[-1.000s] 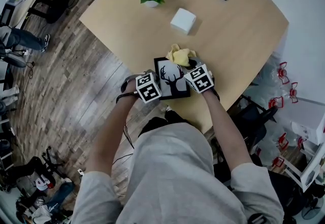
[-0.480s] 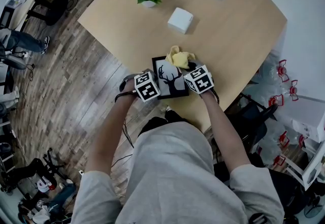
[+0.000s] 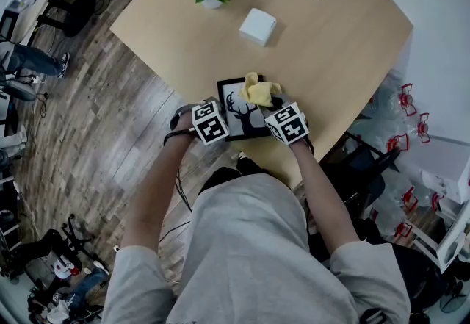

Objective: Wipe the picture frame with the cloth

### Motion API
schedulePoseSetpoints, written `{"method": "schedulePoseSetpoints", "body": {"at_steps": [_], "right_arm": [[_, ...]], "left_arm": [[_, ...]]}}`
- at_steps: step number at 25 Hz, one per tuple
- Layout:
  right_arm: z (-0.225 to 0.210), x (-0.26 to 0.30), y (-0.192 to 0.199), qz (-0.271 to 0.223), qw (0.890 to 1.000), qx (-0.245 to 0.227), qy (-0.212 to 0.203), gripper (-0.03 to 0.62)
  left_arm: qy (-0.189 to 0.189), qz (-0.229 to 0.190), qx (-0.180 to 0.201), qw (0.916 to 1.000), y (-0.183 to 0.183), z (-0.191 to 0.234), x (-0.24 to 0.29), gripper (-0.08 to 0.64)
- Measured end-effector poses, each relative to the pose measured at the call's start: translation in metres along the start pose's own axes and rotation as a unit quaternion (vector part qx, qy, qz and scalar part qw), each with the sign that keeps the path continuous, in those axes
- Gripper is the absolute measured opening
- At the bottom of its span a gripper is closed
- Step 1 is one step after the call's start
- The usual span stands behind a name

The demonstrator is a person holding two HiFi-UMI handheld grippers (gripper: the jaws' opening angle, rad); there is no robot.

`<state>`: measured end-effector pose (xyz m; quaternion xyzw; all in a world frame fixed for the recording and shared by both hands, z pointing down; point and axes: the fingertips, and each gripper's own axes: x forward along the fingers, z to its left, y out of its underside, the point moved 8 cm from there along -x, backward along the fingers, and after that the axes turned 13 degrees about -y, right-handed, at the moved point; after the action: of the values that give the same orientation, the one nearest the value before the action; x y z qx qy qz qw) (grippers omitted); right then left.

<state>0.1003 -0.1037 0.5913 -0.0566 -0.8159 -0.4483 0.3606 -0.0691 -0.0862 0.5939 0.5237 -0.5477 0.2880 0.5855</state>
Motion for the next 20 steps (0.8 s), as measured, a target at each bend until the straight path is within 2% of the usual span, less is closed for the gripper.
{"method": "schedulePoseSetpoints", "body": {"at_steps": [20], "right_arm": [[0.034, -0.018, 0.032, 0.012, 1.000, -0.006, -0.022, 0.051]], "left_arm": [[-0.004, 0.004, 0.001, 1.0000, -0.001, -0.001, -0.001, 0.054]]}}
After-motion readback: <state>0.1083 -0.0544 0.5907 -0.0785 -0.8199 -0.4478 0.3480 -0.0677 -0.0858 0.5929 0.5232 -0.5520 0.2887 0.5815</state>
